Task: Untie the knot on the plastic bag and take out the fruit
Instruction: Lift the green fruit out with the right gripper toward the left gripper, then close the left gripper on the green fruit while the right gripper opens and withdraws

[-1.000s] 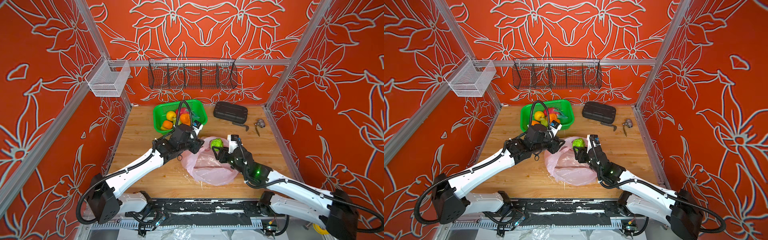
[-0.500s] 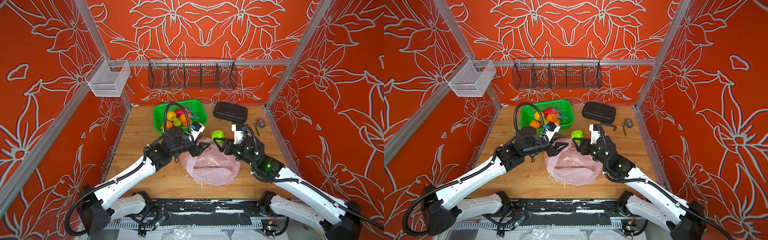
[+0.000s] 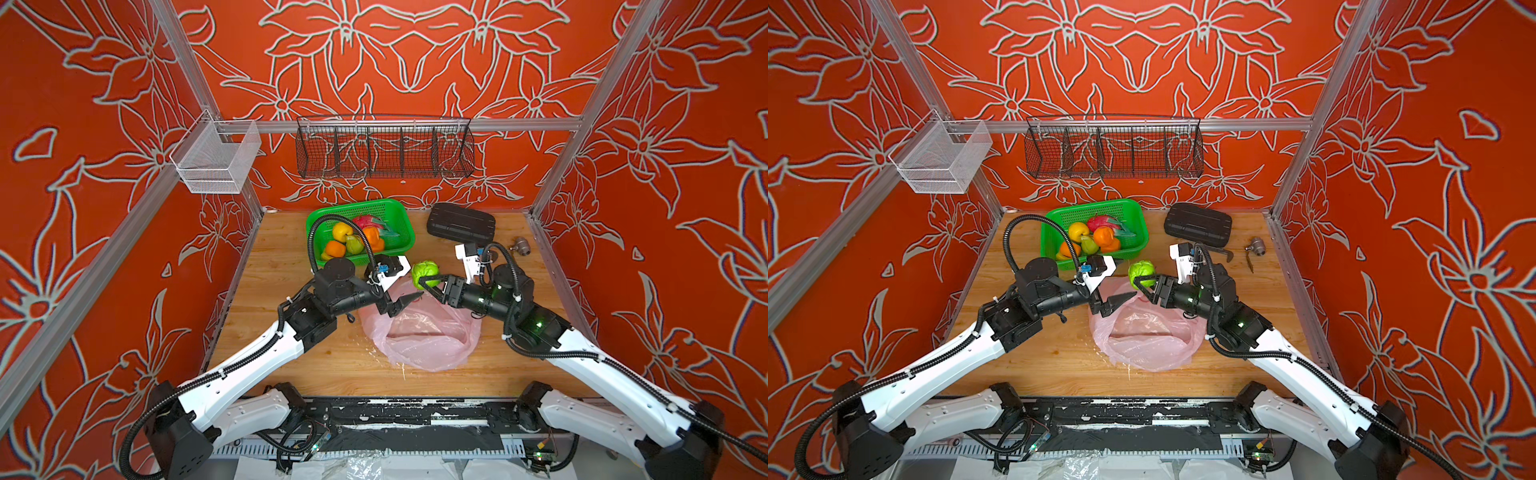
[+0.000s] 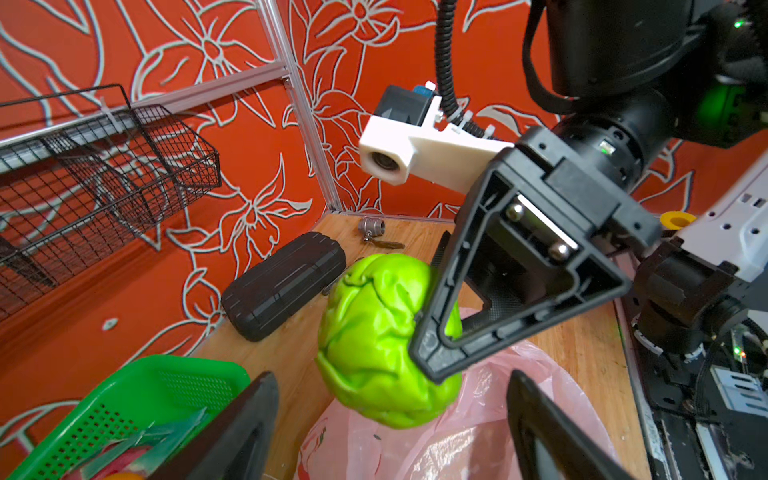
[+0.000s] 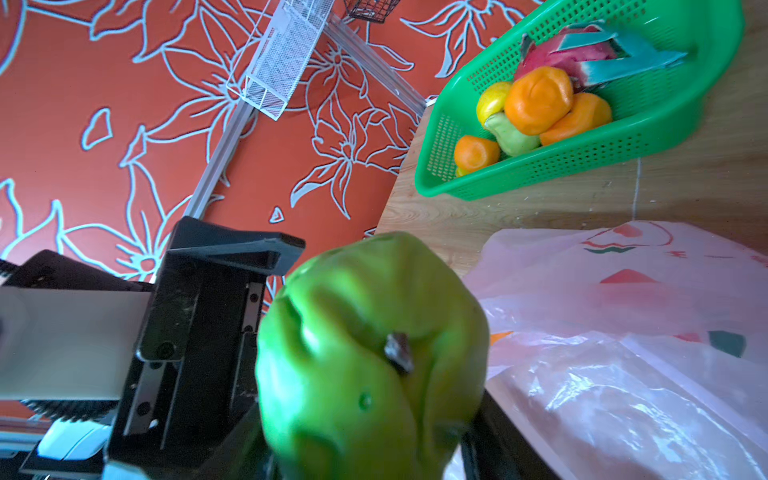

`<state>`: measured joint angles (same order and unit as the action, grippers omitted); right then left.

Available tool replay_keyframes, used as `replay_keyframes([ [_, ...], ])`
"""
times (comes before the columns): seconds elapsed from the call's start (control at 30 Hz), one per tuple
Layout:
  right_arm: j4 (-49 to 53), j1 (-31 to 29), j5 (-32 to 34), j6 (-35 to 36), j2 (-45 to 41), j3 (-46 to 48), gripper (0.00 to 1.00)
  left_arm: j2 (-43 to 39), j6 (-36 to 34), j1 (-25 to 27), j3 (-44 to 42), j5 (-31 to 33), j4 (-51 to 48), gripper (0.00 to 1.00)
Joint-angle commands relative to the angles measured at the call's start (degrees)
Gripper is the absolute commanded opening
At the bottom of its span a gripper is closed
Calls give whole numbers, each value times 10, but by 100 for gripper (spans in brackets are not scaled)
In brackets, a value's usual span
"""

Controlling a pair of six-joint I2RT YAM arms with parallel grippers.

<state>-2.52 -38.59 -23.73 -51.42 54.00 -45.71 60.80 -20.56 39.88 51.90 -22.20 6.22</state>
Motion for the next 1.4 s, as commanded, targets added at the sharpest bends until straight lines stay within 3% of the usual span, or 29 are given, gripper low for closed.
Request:
replay_keyframes([
  [0.0,-46,3,-44,-26,4,-17,53,6,-48,3,12,-42,22,87],
  [0.27,-77,3,-82,-53,21,-19,53,18,-88,3,20,-80,11,81],
  [0.57,-127,3,-112,-93,42,-17,52,35,-111,4,36,-93,-9,68],
  [0.8,-112,3,-106,-87,38,-29,52,30,-132,4,25,-99,-15,82],
  [1.2,-127,3,-115,-111,51,-35,51,36,-207,7,32,-99,-78,79],
  [1.37,-148,3,-122,-136,57,-30,50,50,-245,22,30,-40,-73,77],
])
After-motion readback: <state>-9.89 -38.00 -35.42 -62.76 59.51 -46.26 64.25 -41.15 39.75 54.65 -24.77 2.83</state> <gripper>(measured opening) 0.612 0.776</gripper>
